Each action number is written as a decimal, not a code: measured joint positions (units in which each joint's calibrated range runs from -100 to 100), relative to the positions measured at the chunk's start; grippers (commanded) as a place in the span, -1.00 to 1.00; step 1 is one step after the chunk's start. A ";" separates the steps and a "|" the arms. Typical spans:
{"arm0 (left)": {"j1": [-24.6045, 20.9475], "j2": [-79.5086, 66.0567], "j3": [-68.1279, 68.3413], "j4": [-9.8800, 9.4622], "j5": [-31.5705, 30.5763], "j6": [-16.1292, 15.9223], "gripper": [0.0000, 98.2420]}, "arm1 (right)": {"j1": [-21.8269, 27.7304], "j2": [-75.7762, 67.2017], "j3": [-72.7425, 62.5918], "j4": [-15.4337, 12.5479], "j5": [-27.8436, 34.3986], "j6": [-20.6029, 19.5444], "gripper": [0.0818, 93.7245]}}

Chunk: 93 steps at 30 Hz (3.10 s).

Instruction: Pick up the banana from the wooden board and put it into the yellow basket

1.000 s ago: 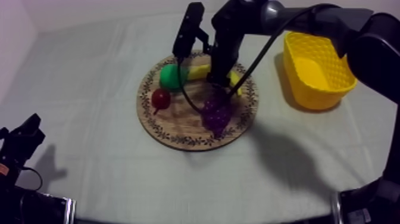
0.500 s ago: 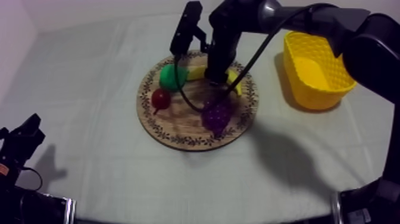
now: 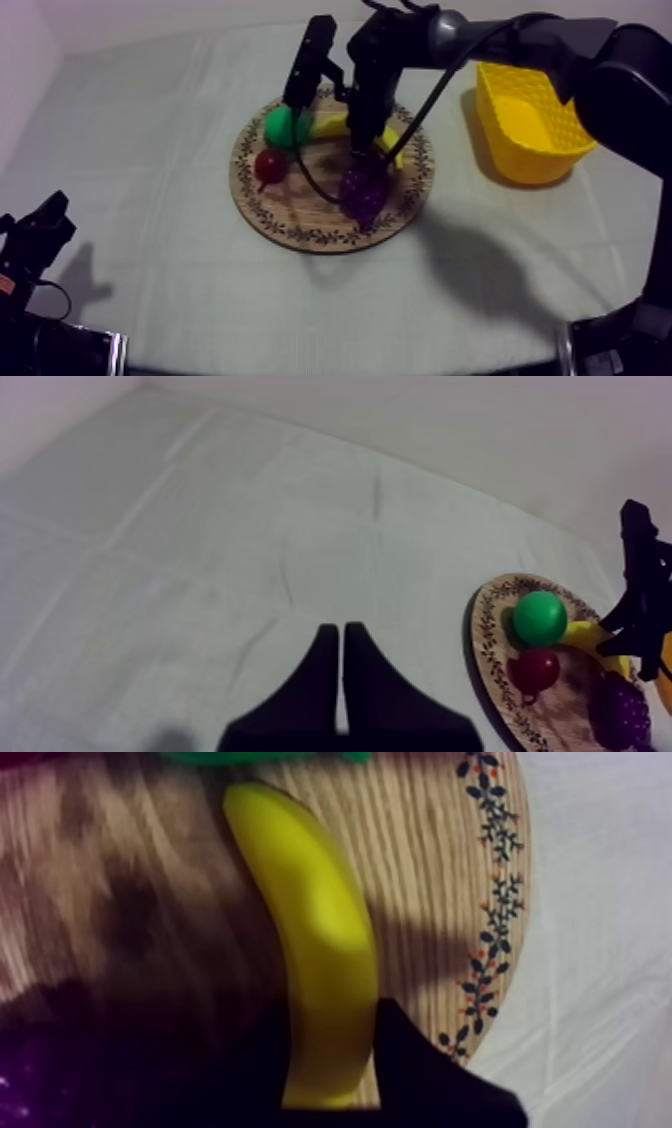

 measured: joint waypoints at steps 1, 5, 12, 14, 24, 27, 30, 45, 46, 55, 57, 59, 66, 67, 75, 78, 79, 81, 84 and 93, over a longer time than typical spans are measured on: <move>0.00 0.00 0.00 0.00 0.00 0.00 -1.00 | 0.00 0.00 0.08 0.00 0.00 0.00 -0.57; 0.00 0.00 0.00 0.00 0.00 0.00 -1.00 | 0.08 0.00 -0.19 -0.06 0.29 -0.22 -0.63; 0.00 0.00 0.00 0.00 0.00 0.00 -1.00 | 0.44 -1.19 -1.23 -0.26 3.36 -0.30 -0.63; 0.00 0.00 0.00 0.00 0.00 0.00 -1.00 | 0.61 -2.29 -1.80 -0.26 3.36 -0.39 -0.63; 0.00 0.00 0.00 0.00 0.00 0.00 -1.00 | 1.37 -12.44 -4.94 -0.46 6.92 -0.84 -0.62; 0.00 0.00 0.00 0.00 0.00 0.00 -1.00 | 1.81 -16.11 -5.38 -1.13 7.73 -0.84 -0.62; 0.00 0.00 0.00 0.00 0.00 0.00 -1.00 | 2.62 -20.61 -6.28 -1.57 9.26 -0.78 -0.62; 0.00 0.00 0.00 0.00 0.00 0.00 -1.00 | 14.17 -41.43 -5.20 -9.15 10.52 -0.83 -0.66; 0.00 0.00 0.00 0.00 0.00 0.00 -1.00 | 15.52 -42.41 -4.18 -9.40 9.63 -1.19 -0.66; 0.00 0.00 0.00 0.00 0.00 0.00 -1.00 | 26.13 -44.71 9.53 -9.29 -1.17 -5.59 -0.67; 0.00 0.00 0.00 0.00 0.00 0.00 -1.00 | 27.49 -44.13 12.47 -8.59 -3.19 -6.53 -0.66; 0.00 0.00 0.00 0.00 0.00 0.00 -1.00 | 28.35 -43.53 15.45 -7.28 -5.23 -7.46 -0.65; 0.00 0.00 0.00 0.00 0.00 0.00 -1.00 | 28.95 -40.30 22.00 -5.85 -8.45 -9.45 -0.64; 0.00 0.00 0.00 0.00 0.00 0.00 -1.00 | 28.95 -40.13 22.63 -5.61 -8.82 -9.57 -0.64; 0.00 0.00 0.00 0.00 0.00 0.00 -1.00 | 27.84 -39.51 28.49 -3.26 -11.69 -11.24 -0.64; 0.00 0.00 0.00 0.00 0.00 0.00 -1.00 | 27.03 -39.80 31.55 -2.07 -12.35 -12.21 -0.64; 0.00 0.00 0.00 0.00 0.00 0.00 -1.00 | 26.85 -39.93 32.36 -1.66 -12.74 -12.52 -0.64; 0.00 0.00 0.00 0.00 0.00 0.00 -1.00 | 26.39 -40.19 34.42 -0.91 -13.83 -13.23 -0.64; 0.00 0.00 0.00 0.00 0.00 0.00 -1.00 | 26.01 -40.18 37.12 -0.04 -14.57 -14.25 -0.64; 0.00 0.00 0.00 0.00 0.00 0.00 -1.00 | 24.95 -39.46 43.13 3.03 -17.20 -16.79 -0.63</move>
